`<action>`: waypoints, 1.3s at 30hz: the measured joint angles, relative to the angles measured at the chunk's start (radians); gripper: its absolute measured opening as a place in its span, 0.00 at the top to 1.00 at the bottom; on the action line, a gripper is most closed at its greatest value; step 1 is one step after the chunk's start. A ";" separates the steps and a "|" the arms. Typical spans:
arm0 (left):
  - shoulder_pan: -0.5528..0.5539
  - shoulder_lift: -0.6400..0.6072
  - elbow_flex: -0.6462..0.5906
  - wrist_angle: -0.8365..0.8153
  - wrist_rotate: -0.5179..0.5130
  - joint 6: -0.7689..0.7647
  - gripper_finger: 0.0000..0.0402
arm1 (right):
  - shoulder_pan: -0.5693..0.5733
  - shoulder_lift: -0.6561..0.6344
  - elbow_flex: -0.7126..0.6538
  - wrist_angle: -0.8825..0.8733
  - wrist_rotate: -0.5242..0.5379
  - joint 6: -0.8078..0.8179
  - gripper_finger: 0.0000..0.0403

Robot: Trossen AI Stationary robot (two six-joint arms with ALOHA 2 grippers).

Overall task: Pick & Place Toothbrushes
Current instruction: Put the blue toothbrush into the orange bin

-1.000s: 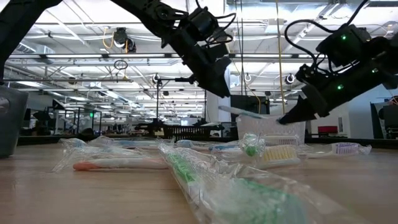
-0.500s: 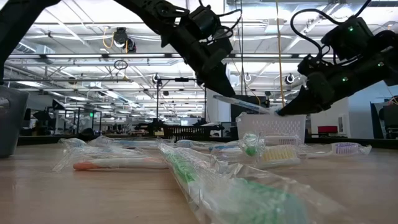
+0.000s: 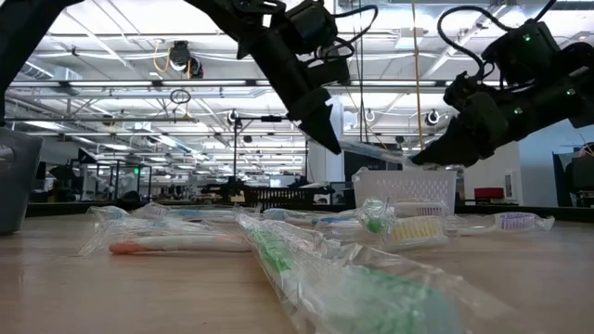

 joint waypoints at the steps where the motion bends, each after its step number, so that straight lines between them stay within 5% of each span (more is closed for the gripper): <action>1: -0.003 0.000 0.000 -0.015 -0.010 0.005 0.63 | 0.004 0.000 0.000 0.013 0.000 0.000 0.97; 5: -0.011 0.000 0.000 -0.054 -0.018 0.005 0.68 | 0.010 0.000 0.000 0.021 0.000 -0.005 0.97; 12: -0.019 0.001 -0.002 -0.073 0.002 0.014 0.96 | 0.008 0.000 0.000 0.016 0.006 -0.011 0.94; 29: -0.020 0.002 0.000 -0.128 -0.004 -0.071 0.98 | 0.009 0.000 0.003 -0.016 0.002 -0.016 0.85; 39: -0.051 -0.012 0.000 -0.233 -0.136 -0.121 0.99 | 0.010 0.000 0.000 -0.087 -0.009 -0.035 0.71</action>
